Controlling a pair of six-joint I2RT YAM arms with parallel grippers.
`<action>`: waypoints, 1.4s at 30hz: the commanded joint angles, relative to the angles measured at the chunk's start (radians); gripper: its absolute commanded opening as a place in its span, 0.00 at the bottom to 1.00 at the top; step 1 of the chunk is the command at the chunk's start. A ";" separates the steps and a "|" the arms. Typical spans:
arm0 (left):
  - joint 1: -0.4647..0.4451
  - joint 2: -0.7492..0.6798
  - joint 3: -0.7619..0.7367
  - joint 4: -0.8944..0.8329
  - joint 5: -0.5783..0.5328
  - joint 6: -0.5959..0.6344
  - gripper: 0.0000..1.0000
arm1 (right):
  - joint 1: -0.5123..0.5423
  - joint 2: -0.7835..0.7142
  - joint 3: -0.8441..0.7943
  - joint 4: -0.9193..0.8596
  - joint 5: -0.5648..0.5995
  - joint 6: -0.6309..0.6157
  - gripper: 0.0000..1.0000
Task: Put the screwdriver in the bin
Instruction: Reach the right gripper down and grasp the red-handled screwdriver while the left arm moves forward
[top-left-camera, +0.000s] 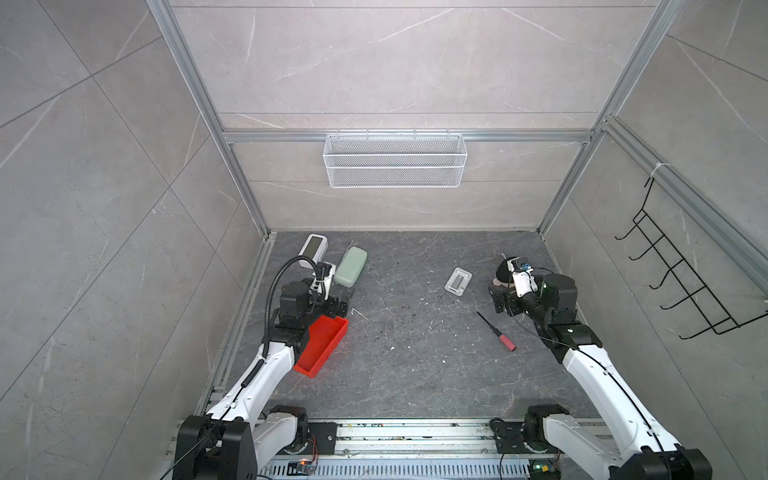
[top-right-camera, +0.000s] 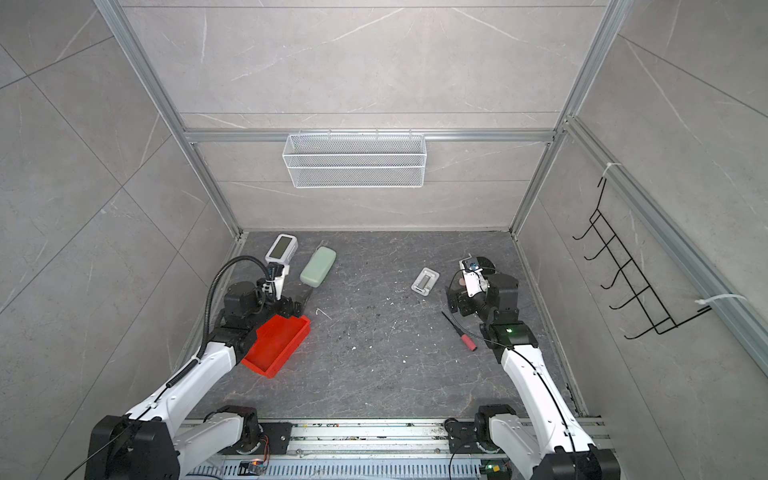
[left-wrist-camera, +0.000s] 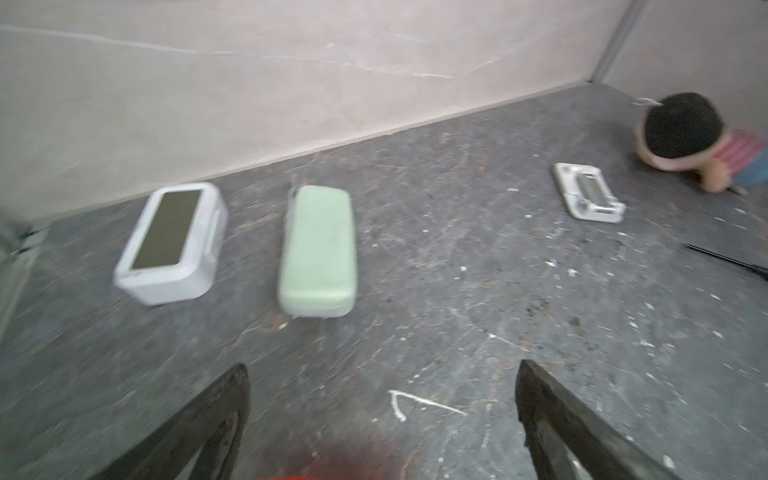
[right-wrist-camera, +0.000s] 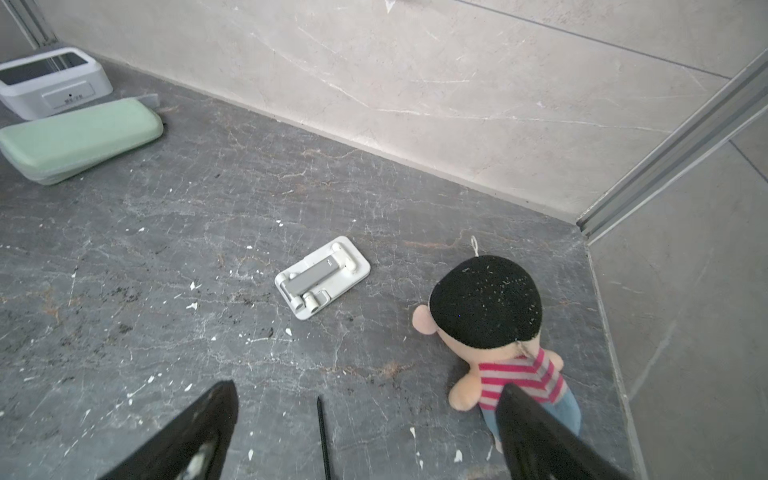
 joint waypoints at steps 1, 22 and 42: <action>-0.103 0.036 0.067 -0.077 0.083 0.104 1.00 | 0.005 0.004 0.072 -0.245 0.032 -0.083 0.99; -0.437 0.197 0.189 -0.177 0.110 0.188 1.00 | 0.094 0.566 0.350 -0.620 0.176 -0.049 0.99; -0.448 0.208 0.172 -0.183 0.096 0.169 1.00 | 0.094 0.884 0.448 -0.552 0.204 0.019 0.70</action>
